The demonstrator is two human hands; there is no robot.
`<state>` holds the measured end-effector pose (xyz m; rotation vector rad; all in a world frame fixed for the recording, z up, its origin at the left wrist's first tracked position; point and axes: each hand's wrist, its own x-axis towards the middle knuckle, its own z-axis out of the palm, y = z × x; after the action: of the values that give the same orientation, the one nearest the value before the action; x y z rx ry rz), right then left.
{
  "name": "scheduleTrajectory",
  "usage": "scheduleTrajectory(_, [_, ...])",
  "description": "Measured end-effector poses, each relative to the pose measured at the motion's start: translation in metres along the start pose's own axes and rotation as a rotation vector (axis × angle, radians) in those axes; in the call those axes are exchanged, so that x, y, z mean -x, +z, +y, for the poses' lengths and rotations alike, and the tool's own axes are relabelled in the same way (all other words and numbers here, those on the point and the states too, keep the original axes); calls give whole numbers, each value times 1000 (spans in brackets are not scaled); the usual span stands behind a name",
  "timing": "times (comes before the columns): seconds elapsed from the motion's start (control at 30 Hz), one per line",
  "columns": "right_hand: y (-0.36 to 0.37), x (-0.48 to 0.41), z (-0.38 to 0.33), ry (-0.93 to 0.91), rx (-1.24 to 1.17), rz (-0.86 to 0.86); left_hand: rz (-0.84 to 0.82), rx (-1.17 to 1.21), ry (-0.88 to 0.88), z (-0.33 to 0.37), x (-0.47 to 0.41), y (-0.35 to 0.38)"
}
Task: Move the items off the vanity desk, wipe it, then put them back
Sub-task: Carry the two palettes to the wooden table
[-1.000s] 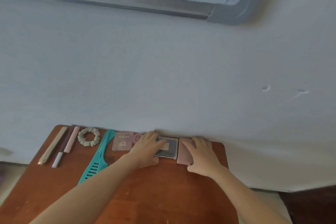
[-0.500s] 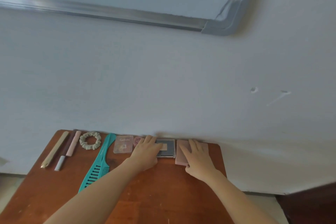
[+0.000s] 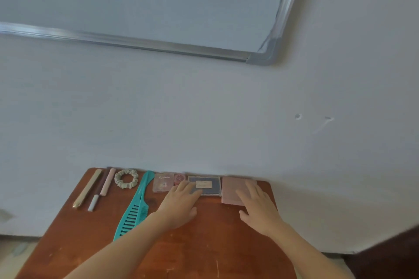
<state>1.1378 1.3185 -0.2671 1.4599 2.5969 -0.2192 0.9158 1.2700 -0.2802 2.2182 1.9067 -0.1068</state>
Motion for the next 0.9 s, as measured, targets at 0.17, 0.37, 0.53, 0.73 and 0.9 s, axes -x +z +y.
scheduleTrajectory(0.17, [1,26,-18,97,-3,27,13,2,66,-8,14,-3])
scheduleTrajectory(0.37, [1,71,-56,306,-19,109,68,23,223,-25,30,-13])
scheduleTrajectory(0.53, [11,121,-111,505,-33,175,123,36,404,-43,55,-15])
scheduleTrajectory(0.73, [33,195,-173,718,-24,171,128,141,650,-31,96,-11])
scheduleTrajectory(0.9, [21,258,-203,881,10,249,133,160,834,2,128,-15])
